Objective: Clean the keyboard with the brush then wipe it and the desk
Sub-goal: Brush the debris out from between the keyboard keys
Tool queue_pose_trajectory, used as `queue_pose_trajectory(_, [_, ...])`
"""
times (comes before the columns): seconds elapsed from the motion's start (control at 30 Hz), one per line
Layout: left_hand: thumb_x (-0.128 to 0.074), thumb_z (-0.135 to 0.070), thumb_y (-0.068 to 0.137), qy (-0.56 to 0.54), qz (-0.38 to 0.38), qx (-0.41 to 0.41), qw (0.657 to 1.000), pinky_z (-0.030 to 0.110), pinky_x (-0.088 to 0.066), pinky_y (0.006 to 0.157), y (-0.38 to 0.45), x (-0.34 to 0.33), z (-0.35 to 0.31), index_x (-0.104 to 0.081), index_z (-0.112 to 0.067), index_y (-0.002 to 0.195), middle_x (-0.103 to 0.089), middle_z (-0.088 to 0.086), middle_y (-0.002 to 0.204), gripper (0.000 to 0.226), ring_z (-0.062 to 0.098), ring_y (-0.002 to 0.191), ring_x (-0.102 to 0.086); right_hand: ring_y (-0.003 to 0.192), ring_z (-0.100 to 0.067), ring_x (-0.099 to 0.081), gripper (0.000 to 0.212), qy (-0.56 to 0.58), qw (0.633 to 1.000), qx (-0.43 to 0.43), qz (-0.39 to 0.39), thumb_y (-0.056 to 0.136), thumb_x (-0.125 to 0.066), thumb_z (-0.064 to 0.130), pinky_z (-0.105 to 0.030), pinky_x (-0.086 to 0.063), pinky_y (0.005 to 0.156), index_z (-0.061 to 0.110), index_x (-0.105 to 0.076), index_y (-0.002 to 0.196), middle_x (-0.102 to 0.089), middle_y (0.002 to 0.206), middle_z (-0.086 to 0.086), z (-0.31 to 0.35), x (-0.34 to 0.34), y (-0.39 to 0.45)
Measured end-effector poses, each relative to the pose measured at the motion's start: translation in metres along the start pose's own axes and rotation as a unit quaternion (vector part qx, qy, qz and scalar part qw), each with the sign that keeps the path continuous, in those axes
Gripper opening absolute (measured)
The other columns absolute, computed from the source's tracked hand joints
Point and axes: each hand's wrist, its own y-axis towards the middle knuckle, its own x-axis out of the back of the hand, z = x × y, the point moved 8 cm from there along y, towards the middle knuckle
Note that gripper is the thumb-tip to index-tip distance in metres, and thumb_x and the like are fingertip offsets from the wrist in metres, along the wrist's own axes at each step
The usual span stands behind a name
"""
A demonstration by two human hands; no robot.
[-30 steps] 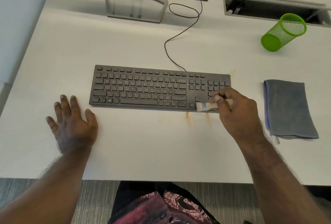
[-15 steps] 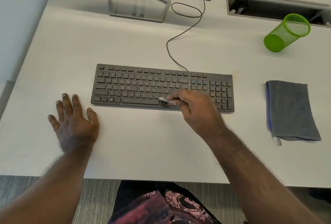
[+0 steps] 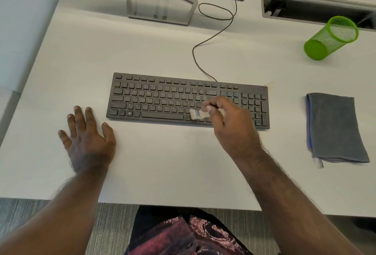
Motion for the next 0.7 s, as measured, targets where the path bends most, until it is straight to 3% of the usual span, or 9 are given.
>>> queue_pose_trajectory(0.13, [-0.028, -0.045, 0.096, 0.002, 0.003, -0.001, 1.000, 0.054, -0.001, 0.126, 0.000, 0.000, 0.000, -0.024, -0.014, 0.161, -0.013, 0.007, 0.171, 0.072, 0.028, 0.157, -0.009, 0.078, -0.001, -0.064, 0.014, -0.026, 0.999, 0.014, 0.025, 0.098, -0.055, 0.019, -0.029, -0.055, 0.067, 0.025, -0.067, 0.102, -0.071, 0.095, 0.014, 0.001, -0.010, -0.001])
queue_pose_trajectory(0.2, [-0.027, -0.046, 0.096, 0.004, 0.002, -0.003, 1.000, 0.055, -0.002, 0.126, 0.000, 0.001, 0.000, -0.024, -0.014, 0.161, -0.013, 0.007, 0.171, 0.073, 0.028, 0.157, -0.009, 0.068, -0.001, -0.064, 0.013, -0.021, 0.999, 0.003, 0.033, 0.098, -0.055, 0.021, -0.032, -0.055, 0.060, 0.028, -0.066, 0.101, -0.072, 0.092, 0.013, -0.002, -0.010, 0.002])
queue_pose_trajectory(0.3, [-0.027, -0.046, 0.095, 0.006, 0.003, -0.004, 1.000, 0.055, -0.002, 0.126, 0.000, 0.000, 0.000, -0.024, -0.014, 0.161, -0.014, 0.007, 0.171, 0.073, 0.029, 0.157, -0.010, 0.081, -0.007, -0.068, 0.013, 0.004, 0.999, 0.026, 0.026, 0.098, -0.056, 0.019, -0.039, -0.058, 0.067, 0.025, -0.067, 0.101, -0.072, 0.093, 0.013, 0.003, -0.008, 0.008])
queue_pose_trajectory(0.4, [-0.027, -0.046, 0.095, 0.007, 0.002, -0.003, 1.000, 0.055, -0.003, 0.126, 0.000, 0.000, -0.001, -0.024, -0.014, 0.161, -0.014, 0.008, 0.171, 0.072, 0.029, 0.157, -0.010, 0.089, -0.004, -0.066, 0.015, -0.002, 0.996, 0.056, 0.073, 0.096, -0.057, 0.014, -0.038, -0.056, 0.075, 0.025, -0.068, 0.100, -0.072, 0.096, 0.014, 0.012, -0.020, 0.009])
queue_pose_trajectory(0.53, [-0.027, -0.045, 0.095, 0.009, 0.001, -0.004, 1.000, 0.056, -0.003, 0.125, 0.001, 0.000, -0.002, -0.025, -0.014, 0.160, -0.014, 0.008, 0.171, 0.072, 0.030, 0.157, -0.010, 0.061, 0.010, -0.056, 0.015, -0.078, 0.993, 0.008, 0.089, 0.097, -0.058, 0.022, -0.022, -0.045, 0.056, 0.033, -0.068, 0.097, -0.072, 0.092, 0.016, 0.001, -0.012, 0.018])
queue_pose_trajectory(0.7, [-0.027, -0.045, 0.095, 0.010, 0.006, -0.001, 1.000, 0.056, -0.003, 0.126, 0.001, 0.000, -0.001, -0.025, -0.013, 0.160, -0.014, 0.008, 0.171, 0.072, 0.029, 0.157, -0.009, 0.075, -0.008, -0.066, 0.011, -0.078, 0.995, -0.008, 0.063, 0.097, -0.058, 0.027, -0.036, -0.058, 0.066, 0.034, -0.066, 0.096, -0.071, 0.085, 0.016, 0.003, 0.005, 0.027])
